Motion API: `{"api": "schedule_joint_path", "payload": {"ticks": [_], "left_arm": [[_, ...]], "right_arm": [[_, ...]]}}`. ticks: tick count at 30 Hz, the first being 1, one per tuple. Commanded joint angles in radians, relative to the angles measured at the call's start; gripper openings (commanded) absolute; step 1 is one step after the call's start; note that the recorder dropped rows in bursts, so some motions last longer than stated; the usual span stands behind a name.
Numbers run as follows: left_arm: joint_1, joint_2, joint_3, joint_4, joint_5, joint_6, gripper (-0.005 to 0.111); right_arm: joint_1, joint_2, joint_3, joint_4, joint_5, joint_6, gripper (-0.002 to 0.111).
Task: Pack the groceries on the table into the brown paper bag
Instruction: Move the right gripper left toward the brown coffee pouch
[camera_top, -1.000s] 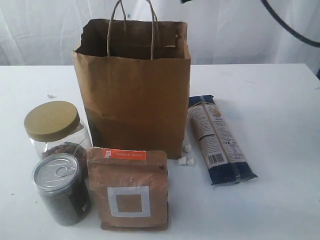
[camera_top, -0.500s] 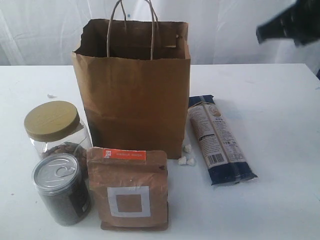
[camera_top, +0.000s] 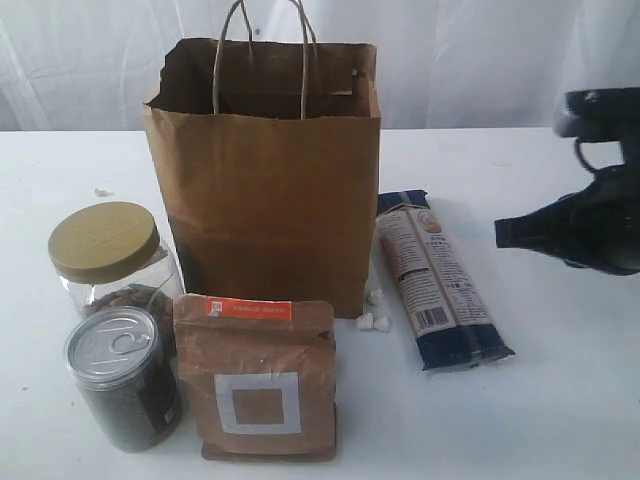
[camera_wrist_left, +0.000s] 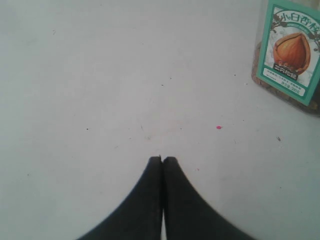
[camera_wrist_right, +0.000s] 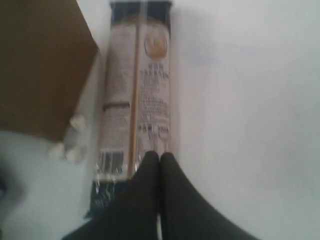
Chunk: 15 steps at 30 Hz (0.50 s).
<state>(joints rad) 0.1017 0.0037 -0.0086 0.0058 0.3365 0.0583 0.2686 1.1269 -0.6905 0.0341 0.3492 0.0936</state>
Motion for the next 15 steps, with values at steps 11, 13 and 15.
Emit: {"api": "schedule_joint_path", "payload": {"ticks": [11, 13, 15], "left_arm": [[-0.009, -0.004, 0.009, -0.006, 0.005, -0.007, 0.0], [-0.009, -0.004, 0.009, -0.006, 0.005, -0.007, 0.0], [-0.009, -0.004, 0.009, -0.006, 0.005, -0.007, 0.0]], "right_arm": [[0.055, -0.481, 0.105, 0.552, 0.271, -0.816, 0.0], [0.069, -0.386, 0.081, 0.663, 0.408, -0.933, 0.0], [0.099, -0.255, 0.028, 0.665, 0.495, -0.955, 0.0]]}}
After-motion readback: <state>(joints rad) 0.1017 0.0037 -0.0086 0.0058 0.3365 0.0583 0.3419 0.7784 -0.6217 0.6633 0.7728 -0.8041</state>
